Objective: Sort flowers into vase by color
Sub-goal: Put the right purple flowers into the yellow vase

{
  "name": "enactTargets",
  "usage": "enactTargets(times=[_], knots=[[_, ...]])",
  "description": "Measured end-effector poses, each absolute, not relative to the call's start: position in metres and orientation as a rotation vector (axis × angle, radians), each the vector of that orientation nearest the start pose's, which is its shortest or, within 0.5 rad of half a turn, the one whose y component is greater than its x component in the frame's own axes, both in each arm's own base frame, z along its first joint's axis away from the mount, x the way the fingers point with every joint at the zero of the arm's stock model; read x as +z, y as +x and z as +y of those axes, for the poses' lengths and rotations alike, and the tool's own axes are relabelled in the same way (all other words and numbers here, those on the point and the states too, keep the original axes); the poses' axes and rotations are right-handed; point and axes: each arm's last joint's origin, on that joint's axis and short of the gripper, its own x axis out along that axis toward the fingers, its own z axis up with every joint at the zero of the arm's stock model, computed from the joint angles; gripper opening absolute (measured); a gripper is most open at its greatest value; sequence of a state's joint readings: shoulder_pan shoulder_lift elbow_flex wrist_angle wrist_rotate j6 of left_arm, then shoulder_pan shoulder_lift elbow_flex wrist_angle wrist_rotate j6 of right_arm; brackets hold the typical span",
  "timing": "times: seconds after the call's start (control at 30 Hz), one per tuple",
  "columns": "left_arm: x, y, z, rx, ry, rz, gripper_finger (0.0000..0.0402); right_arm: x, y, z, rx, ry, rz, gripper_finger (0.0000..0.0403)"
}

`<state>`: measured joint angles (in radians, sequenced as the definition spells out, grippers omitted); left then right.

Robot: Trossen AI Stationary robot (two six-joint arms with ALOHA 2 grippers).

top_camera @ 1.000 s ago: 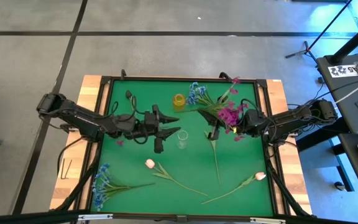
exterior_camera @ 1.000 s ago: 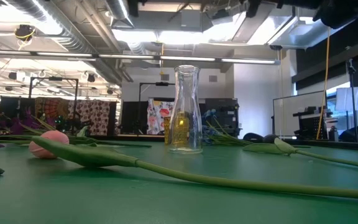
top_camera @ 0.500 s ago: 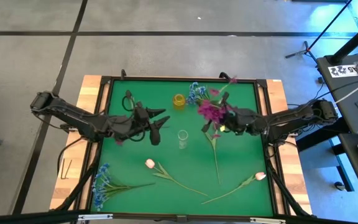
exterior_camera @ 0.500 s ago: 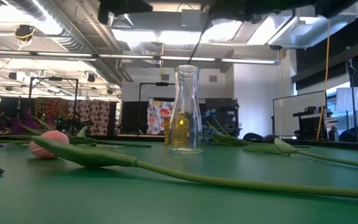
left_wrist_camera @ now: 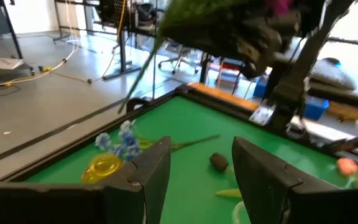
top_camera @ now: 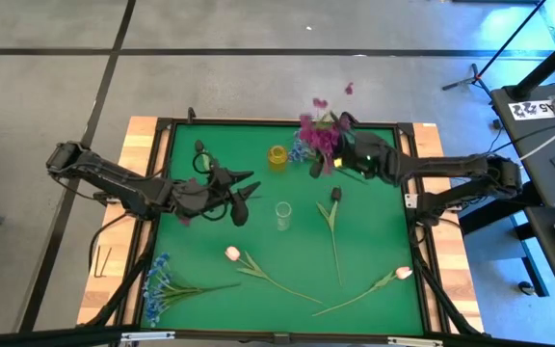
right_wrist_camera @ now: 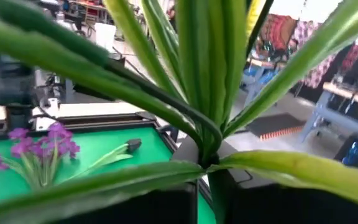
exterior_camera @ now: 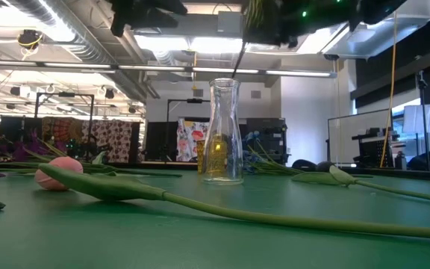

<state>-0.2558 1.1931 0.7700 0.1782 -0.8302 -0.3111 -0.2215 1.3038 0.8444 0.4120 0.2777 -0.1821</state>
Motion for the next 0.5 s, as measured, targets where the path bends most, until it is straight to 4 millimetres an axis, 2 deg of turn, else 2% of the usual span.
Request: enactTargets(times=[0.2,0.33,0.5], knots=[[0.277,0.251,-0.041,0.652,-0.108,0.176,0.0166,0.274,0.292,-0.105,-0.413,-0.092,0.141,0.0014],[0.279,0.238,-0.036,0.742,-0.072,0.208,0.0166,0.255,0.302,-0.112,-0.398,-0.085,0.197,0.0015],[0.292,0.223,-0.04,0.656,-0.143,0.177,0.0166,0.243,0.31,-0.114,-0.391,-0.109,0.213,0.0021]])
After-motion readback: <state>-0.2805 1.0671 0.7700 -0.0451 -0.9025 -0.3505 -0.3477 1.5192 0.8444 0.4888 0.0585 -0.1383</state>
